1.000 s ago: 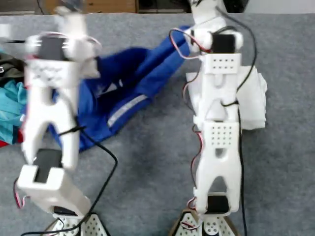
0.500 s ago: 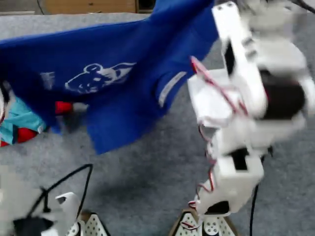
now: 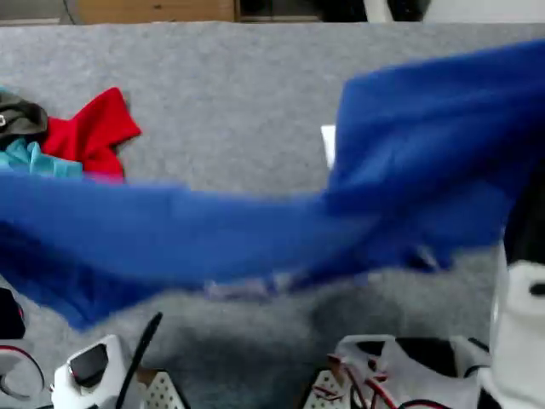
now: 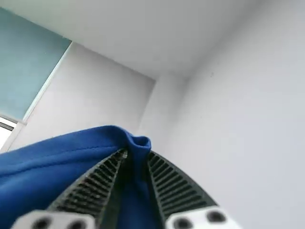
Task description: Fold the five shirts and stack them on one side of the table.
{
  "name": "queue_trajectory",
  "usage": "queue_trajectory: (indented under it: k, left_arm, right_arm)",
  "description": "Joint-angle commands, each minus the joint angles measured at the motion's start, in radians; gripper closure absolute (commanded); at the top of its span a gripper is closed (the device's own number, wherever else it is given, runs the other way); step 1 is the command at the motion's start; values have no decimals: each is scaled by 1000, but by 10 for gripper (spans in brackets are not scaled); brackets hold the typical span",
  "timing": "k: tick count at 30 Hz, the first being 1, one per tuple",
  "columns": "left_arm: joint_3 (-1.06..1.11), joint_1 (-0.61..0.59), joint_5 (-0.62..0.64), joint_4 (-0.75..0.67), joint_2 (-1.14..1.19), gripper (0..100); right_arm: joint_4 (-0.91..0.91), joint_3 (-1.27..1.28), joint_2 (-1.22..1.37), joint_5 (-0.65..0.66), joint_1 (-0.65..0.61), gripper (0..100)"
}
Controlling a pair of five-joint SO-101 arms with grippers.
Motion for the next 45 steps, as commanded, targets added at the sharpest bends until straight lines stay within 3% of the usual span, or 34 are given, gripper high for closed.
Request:
queue_trajectory:
  k: [1,8,10,12,15,18,20,22,24,32,42,45]
  left_arm:
    - [120,-9,-6,9,-33,982]
    - [612,-9,-9,-5,-180,982]
    - [790,-6,-9,-55,-202,982]
    - [1010,28,-9,-192,-203,982]
    - [1381,71,-3,-585,-203,982]
    - [1680,110,0,-1119,-203,982]
    - [1803,126,0,-1447,-202,982]
    - [1847,146,-6,-1648,-202,982]
    - [1817,172,-8,-1663,-202,982]
    - [1637,199,-8,-1470,-76,982]
    - [1694,193,-8,-1260,-36,982]
    - [1723,193,-9,-1154,-36,982]
  right_arm:
    - [-78,131,-7,6,18,997]
    - [-106,522,-5,15,-154,997]
    - [-141,665,-4,15,-186,997]
    - [-215,823,-2,8,-203,997]
    - [-376,1056,5,6,-206,997]
    - [-600,1265,38,6,-206,997]
    - [-740,1354,74,6,-205,997]
    - [-827,1388,122,6,-202,997]
    - [-845,1382,171,6,-202,997]
    - [-758,1251,306,6,-200,997]
    - [-256,1230,246,21,-205,998]
    - [-78,1233,220,115,-209,998]
